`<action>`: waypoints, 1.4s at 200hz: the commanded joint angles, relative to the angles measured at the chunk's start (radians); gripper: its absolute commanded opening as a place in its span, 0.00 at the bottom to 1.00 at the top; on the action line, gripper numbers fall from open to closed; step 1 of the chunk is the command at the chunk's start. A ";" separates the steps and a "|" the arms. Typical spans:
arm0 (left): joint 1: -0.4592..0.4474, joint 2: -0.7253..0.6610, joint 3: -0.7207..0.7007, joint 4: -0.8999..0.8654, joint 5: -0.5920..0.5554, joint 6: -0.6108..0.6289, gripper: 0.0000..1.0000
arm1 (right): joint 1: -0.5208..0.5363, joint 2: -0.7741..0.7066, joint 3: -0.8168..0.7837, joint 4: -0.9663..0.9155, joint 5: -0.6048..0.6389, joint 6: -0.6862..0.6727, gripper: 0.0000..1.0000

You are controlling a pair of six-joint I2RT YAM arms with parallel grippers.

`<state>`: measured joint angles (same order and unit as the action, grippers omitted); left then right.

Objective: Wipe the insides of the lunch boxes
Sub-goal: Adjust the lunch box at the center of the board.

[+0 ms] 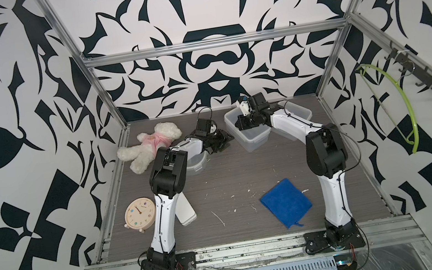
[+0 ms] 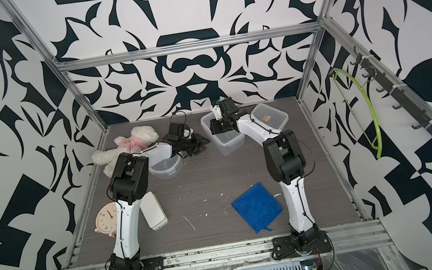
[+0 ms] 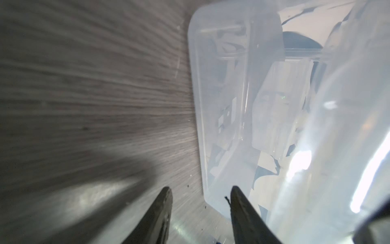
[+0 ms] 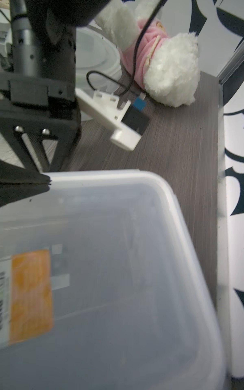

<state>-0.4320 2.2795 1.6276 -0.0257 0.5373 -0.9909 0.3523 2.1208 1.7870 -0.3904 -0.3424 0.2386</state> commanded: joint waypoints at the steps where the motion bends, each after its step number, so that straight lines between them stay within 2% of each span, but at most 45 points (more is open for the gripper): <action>1: 0.005 -0.087 0.080 -0.100 -0.055 0.086 0.51 | -0.029 -0.082 0.057 -0.101 0.028 -0.016 0.00; 30: 0.004 -0.115 0.148 -0.189 -0.112 0.150 0.54 | -0.069 -0.087 0.106 -0.129 0.083 -0.028 0.08; 63: 0.004 -0.143 0.211 -0.266 -0.198 0.218 0.55 | -0.124 -0.015 0.218 -0.141 0.197 -0.010 0.08; 87: 0.004 -0.140 0.272 -0.324 -0.261 0.270 0.55 | -0.131 0.115 0.398 -0.199 0.282 -0.026 0.07; 108: 0.004 -0.119 0.328 -0.368 -0.280 0.296 0.55 | -0.130 0.295 0.648 -0.317 0.302 -0.047 0.07; 120: 0.004 -0.114 0.336 -0.373 -0.276 0.299 0.55 | -0.130 0.412 0.795 -0.377 0.260 -0.056 0.07; 130: 0.004 -0.116 0.336 -0.377 -0.281 0.304 0.55 | -0.126 0.500 0.927 -0.416 0.173 -0.058 0.09; 145: 0.006 -0.119 0.333 -0.395 -0.302 0.318 0.55 | -0.107 0.579 1.008 -0.430 0.024 -0.058 0.10; 165: 0.010 -0.127 0.329 -0.411 -0.321 0.329 0.55 | -0.062 0.560 0.920 -0.363 -0.114 -0.094 0.10; 178: 0.013 -0.130 0.326 -0.414 -0.324 0.330 0.55 | -0.036 0.509 0.809 -0.299 -0.139 -0.115 0.10; 190: 0.013 -0.134 0.321 -0.415 -0.317 0.329 0.55 | -0.027 0.464 0.731 -0.258 -0.121 -0.112 0.10; 227: 0.012 -0.181 0.244 -0.381 -0.302 0.300 0.55 | -0.051 0.345 0.638 -0.248 -0.047 -0.100 0.09; 254: -0.003 -0.232 0.216 -0.382 -0.313 0.300 0.56 | -0.055 0.094 0.397 -0.148 0.000 -0.091 0.09; 280: -0.041 -0.271 0.213 -0.425 -0.335 0.320 0.56 | -0.055 -0.147 0.148 -0.077 0.069 -0.050 0.18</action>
<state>-0.4374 2.0968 1.8439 -0.4179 0.2207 -0.6899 0.3084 2.2257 2.0720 -0.5823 -0.3508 0.1608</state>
